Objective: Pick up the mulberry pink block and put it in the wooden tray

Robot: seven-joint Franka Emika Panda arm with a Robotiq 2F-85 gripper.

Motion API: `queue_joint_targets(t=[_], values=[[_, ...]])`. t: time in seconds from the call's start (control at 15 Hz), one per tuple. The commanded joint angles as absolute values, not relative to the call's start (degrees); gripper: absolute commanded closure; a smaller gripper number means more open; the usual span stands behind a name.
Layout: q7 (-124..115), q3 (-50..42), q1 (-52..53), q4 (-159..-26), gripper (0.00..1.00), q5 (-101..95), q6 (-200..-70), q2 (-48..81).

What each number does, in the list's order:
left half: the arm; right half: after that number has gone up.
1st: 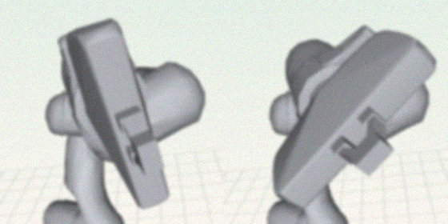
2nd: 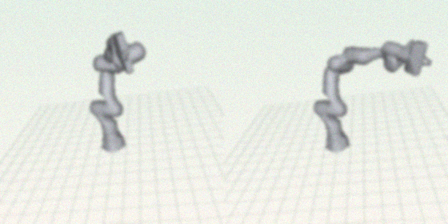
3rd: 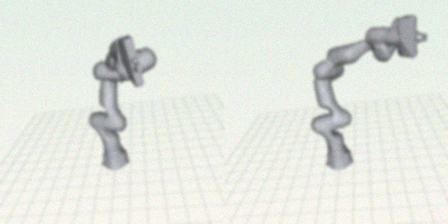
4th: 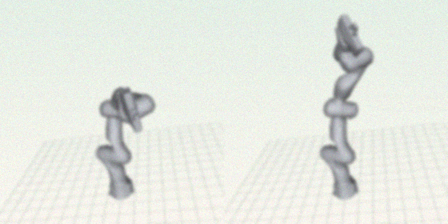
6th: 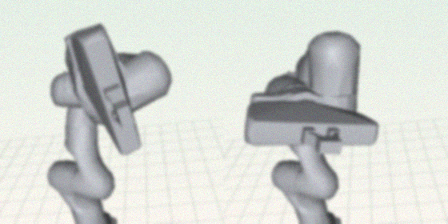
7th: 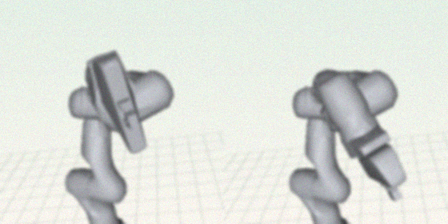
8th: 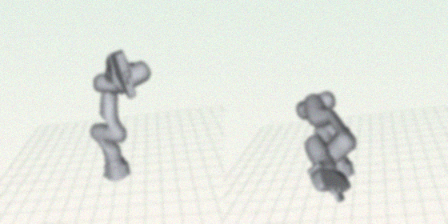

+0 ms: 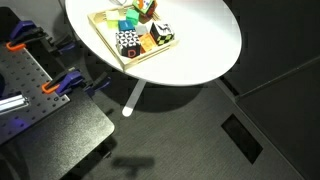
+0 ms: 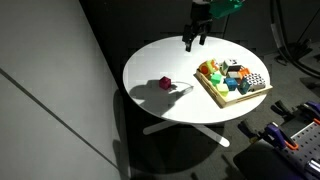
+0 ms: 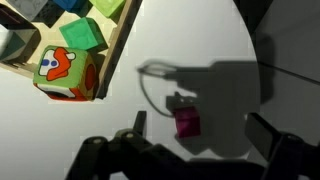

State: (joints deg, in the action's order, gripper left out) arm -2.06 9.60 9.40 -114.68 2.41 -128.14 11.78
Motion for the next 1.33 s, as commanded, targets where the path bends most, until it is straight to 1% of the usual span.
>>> queue_joint_targets(t=[0.0,0.67,1.27], values=[[-2.5,9.4,9.8,-111.1,0.0,2.5,-126.8,15.8],[-4.4,8.8,12.4,-99.8,0.0,1.6,-127.8,30.6],[-7.2,6.4,15.3,-84.7,0.0,0.4,-128.0,43.9]])
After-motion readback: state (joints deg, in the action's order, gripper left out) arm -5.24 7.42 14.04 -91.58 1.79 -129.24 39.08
